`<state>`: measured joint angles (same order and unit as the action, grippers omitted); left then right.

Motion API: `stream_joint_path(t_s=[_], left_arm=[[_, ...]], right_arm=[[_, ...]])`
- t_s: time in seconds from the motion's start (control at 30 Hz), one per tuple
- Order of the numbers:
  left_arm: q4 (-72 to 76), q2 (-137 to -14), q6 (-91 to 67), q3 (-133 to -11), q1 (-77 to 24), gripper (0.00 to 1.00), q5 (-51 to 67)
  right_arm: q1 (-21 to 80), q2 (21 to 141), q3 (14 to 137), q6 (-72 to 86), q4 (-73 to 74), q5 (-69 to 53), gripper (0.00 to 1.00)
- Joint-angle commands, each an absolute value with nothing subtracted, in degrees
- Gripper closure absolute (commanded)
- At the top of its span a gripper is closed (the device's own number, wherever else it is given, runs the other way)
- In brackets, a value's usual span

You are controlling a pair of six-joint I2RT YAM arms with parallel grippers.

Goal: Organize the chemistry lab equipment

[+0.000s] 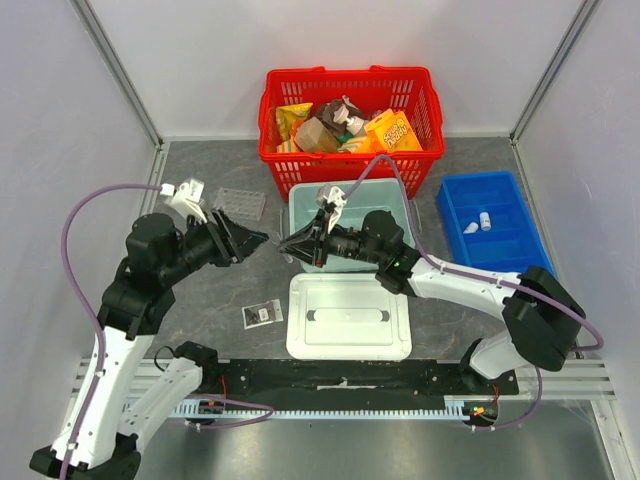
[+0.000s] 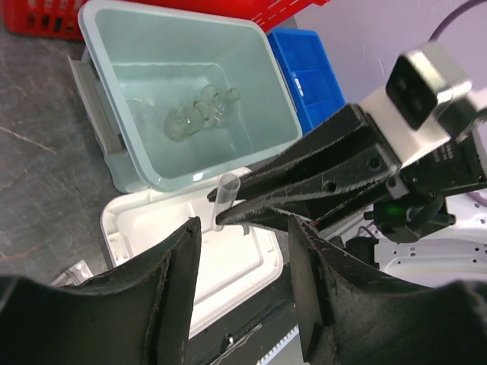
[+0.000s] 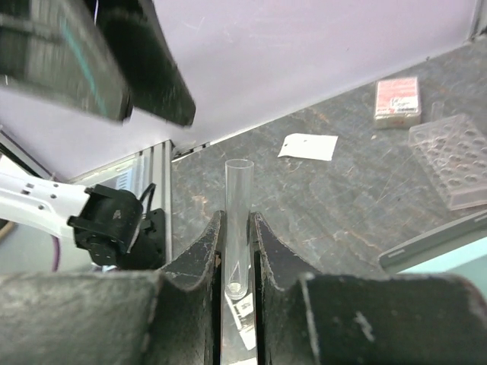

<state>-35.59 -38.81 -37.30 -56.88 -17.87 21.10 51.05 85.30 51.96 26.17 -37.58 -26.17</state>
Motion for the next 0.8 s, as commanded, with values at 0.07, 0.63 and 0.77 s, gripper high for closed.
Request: stream_joint_path(t_s=[0.07,0.63,0.77], left_arm=[[-42.35,-47.01,-28.04,-66.7,-18.19,0.45,23.37],[-42.71,-54.49,-26.55,-68.38,-18.28,0.6,29.8],[-43.68,-55.28,-25.84,-68.29,-18.37,0.62,29.27]], right_arm=[[51.41,82.97,48.08,14.95,-47.72,-24.08,0.83],[53.61,83.41,48.95,9.49,-45.79,-19.6,0.82],[53.96,83.5,49.04,9.32,-45.53,-18.99,0.82]])
